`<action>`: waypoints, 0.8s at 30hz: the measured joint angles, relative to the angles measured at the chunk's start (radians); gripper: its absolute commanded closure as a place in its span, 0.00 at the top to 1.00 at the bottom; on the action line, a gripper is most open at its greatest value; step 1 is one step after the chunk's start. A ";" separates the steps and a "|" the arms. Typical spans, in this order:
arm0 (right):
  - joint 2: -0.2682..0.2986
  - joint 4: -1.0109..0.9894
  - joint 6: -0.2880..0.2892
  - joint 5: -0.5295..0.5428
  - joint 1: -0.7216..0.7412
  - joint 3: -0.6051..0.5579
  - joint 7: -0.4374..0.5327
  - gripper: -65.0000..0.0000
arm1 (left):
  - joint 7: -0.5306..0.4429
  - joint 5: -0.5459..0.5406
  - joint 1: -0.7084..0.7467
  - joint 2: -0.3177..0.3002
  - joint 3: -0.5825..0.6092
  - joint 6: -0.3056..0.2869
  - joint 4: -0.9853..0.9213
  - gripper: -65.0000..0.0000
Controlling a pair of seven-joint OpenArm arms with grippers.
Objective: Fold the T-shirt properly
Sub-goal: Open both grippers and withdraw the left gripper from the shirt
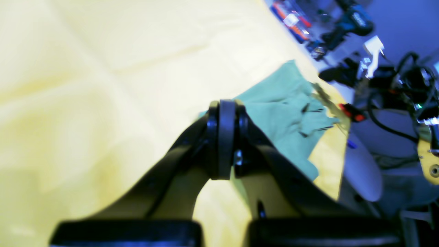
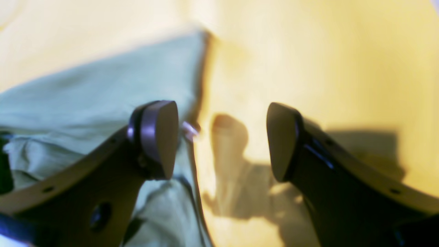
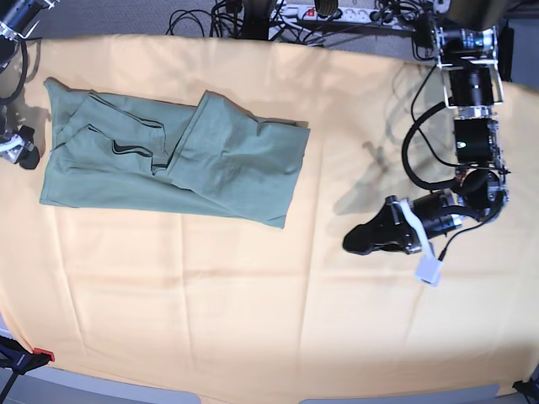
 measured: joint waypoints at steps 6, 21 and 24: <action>0.000 -0.169 0.074 0.232 0.003 0.004 -0.066 0.65 | 0.009 -0.006 0.000 -0.107 0.000 0.000 0.000 0.00; 0.011 -0.268 0.226 0.475 0.003 -0.194 -0.218 0.55 | 0.009 -0.071 0.000 -0.174 0.000 0.000 0.000 0.00; 0.018 -0.270 0.220 0.445 0.002 -0.194 -0.222 0.18 | 0.009 -0.071 0.000 -0.174 0.000 0.000 0.000 0.00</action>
